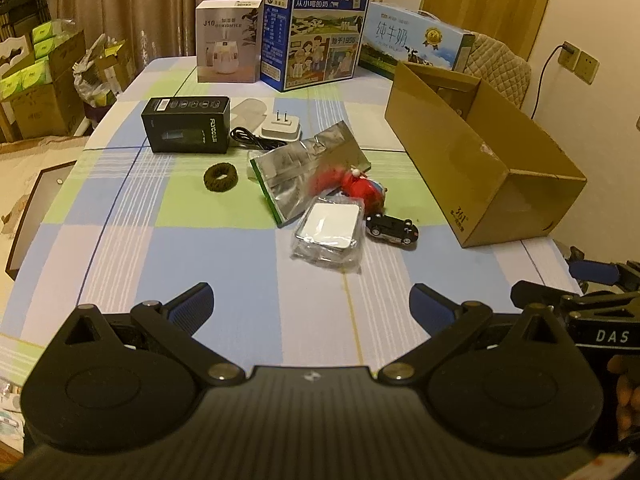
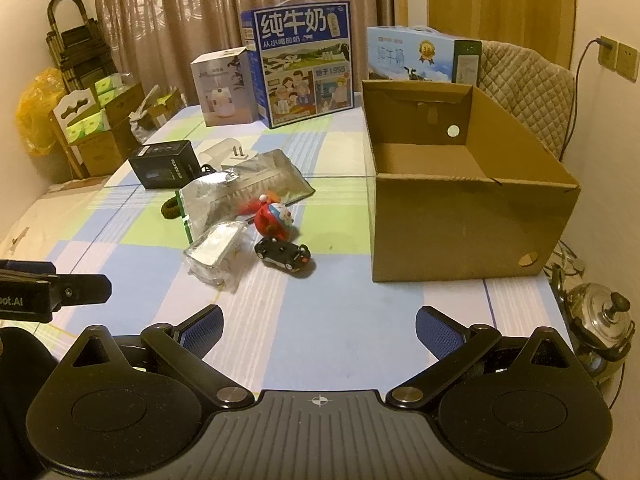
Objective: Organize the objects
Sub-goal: 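Move the left tool toward the plastic-wrapped white pad, then grasp the wrapped white pad with the left tool while the right tool grasps the black toy car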
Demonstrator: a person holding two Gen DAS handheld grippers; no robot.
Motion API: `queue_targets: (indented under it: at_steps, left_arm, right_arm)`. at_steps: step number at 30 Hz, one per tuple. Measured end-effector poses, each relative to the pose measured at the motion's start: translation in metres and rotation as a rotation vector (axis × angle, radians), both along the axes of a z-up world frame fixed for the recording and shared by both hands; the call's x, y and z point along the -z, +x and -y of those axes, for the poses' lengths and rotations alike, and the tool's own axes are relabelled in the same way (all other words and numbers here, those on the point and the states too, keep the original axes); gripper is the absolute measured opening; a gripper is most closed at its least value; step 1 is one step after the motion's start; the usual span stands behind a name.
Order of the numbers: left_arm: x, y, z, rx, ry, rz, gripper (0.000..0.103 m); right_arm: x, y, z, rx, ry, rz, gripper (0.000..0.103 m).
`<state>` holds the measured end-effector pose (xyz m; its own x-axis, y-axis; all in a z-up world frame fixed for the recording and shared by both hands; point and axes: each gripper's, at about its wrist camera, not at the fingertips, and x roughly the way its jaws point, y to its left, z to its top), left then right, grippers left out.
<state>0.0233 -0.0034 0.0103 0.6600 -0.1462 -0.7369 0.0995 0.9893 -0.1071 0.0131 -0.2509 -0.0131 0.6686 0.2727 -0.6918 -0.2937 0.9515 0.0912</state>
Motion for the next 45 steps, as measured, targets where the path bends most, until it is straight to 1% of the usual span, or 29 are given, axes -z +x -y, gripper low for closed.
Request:
queue_targets:
  at_steps: [6, 12, 19, 23, 25, 28, 30, 31, 32, 33, 38, 42, 45]
  left_arm:
    - [0.002, 0.007, -0.003, 0.009, 0.022, -0.008, 0.102]
    - [0.005, 0.013, -0.009, 0.005, 0.022, 0.001, 0.102]
    - [0.007, 0.028, -0.012, 0.029, 0.035, 0.004, 0.102]
    - [0.01, 0.043, -0.015, 0.043, 0.02, 0.003, 0.102]
    - [0.013, 0.052, -0.014, 0.074, 0.017, -0.009, 0.102]
    - [0.02, 0.067, -0.009, 0.129, 0.063, -0.036, 0.102]
    - [0.026, 0.077, -0.007, 0.148, 0.072, -0.046, 0.102]
    - [0.029, 0.082, -0.007, 0.158, 0.071, -0.053, 0.102]
    - [0.032, 0.089, -0.007, 0.168, 0.072, -0.06, 0.101]
    - [0.035, 0.094, -0.006, 0.178, 0.074, -0.064, 0.098]
    - [0.046, 0.118, 0.003, 0.261, 0.091, -0.074, 0.094]
    - [0.056, 0.133, 0.011, 0.331, 0.092, -0.074, 0.089]
    - [0.064, 0.141, 0.017, 0.376, 0.083, -0.076, 0.088]
  right_arm:
    - [0.001, 0.004, -0.003, -0.015, -0.005, -0.007, 0.1]
    - [0.004, 0.011, -0.008, -0.034, 0.004, -0.015, 0.1]
    - [0.008, 0.022, -0.016, -0.099, -0.007, -0.028, 0.1]
    - [0.011, 0.033, -0.02, -0.135, -0.012, -0.04, 0.1]
    - [0.012, 0.039, -0.023, -0.158, -0.022, -0.04, 0.1]
    - [0.017, 0.05, -0.029, -0.194, -0.046, -0.037, 0.1]
    - [0.023, 0.058, -0.031, -0.218, -0.061, -0.054, 0.095]
    - [0.026, 0.062, -0.033, -0.23, -0.066, -0.068, 0.088]
    - [0.029, 0.066, -0.034, -0.244, -0.069, -0.082, 0.085]
    - [0.033, 0.069, -0.036, -0.258, -0.074, -0.095, 0.084]
    - [0.046, 0.084, -0.047, -0.316, -0.119, -0.109, 0.077]
    - [0.058, 0.095, -0.051, -0.357, -0.145, -0.115, 0.076]
    - [0.066, 0.103, -0.054, -0.378, -0.156, -0.118, 0.075]
